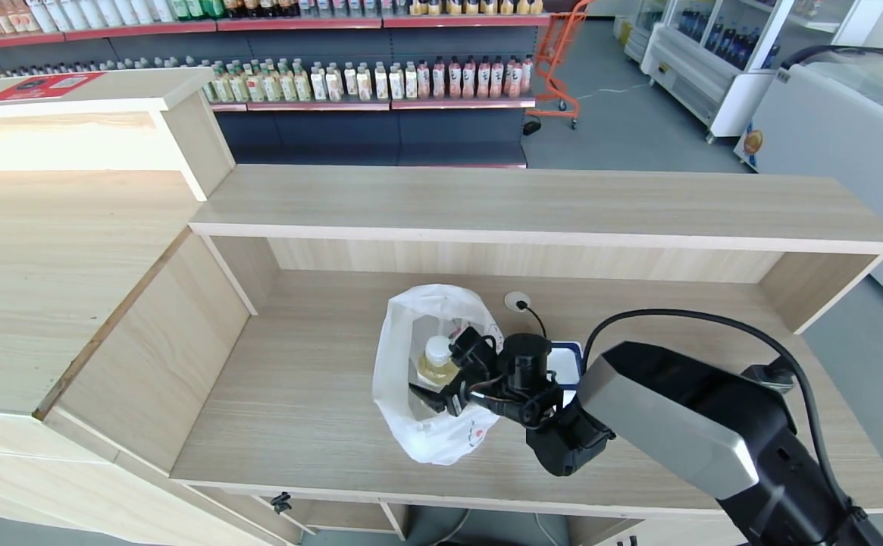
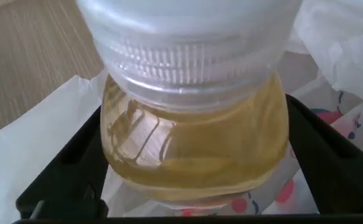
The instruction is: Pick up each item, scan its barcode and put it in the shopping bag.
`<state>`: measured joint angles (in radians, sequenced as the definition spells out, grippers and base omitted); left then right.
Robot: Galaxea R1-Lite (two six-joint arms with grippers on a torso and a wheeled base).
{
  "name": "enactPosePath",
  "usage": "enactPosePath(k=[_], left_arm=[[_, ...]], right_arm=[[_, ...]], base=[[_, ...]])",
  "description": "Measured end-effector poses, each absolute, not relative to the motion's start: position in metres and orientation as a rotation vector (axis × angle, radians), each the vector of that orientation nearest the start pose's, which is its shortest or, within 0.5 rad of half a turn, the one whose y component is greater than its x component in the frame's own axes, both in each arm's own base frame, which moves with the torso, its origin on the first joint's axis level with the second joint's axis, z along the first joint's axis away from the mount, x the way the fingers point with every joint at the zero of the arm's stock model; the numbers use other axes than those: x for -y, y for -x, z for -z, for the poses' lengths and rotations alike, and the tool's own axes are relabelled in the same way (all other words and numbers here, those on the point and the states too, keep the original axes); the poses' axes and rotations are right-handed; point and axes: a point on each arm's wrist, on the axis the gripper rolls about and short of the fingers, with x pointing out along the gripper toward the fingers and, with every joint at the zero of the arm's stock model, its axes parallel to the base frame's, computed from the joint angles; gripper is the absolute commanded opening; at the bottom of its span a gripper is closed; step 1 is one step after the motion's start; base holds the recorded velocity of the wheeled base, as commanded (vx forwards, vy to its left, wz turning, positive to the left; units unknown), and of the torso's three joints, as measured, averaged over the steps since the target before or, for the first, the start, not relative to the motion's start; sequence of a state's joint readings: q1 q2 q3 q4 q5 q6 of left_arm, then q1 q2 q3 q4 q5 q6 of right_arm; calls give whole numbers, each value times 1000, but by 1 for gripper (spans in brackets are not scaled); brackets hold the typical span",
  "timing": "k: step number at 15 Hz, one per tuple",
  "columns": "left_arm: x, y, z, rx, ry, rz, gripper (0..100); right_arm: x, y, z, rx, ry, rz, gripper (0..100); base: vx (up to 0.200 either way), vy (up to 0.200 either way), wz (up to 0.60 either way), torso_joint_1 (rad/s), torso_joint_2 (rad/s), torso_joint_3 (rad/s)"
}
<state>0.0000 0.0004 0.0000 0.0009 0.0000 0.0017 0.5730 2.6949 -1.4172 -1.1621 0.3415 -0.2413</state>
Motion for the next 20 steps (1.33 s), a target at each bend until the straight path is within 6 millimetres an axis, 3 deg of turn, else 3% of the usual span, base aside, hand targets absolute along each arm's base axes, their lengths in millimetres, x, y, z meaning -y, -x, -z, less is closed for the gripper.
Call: enactPosePath(k=[3,7,10,13,16,20], left_arm=[[0,23,-75,-1,-2,0,100],[0,23,-75,-1,-2,0,100],[0,23,-75,-1,-1,0,100],[0,23,-75,-1,-2,0,100],[0,23,-75,-1,-2,0,100],[0,23,-75,-2,-2,0,100]], right_arm=[[-266,-406,-6,-66,96,-866,100],[-224,-375,-68,-221,-100,-791,100],[-177,-334,-125,-320,-171,-718,100],[-109,-278,-171,-445,-158,-582,100],[-59,-229,-201,-434,-159,-460,100],[-42,-196,-211,-376,-165,-421,100]], base=[[0,0,0,0,0,0],[0,0,0,0,0,0],[0,0,0,0,0,0],[0,0,0,0,0,0],[0,0,0,0,0,0],[0,0,0,0,0,0]])
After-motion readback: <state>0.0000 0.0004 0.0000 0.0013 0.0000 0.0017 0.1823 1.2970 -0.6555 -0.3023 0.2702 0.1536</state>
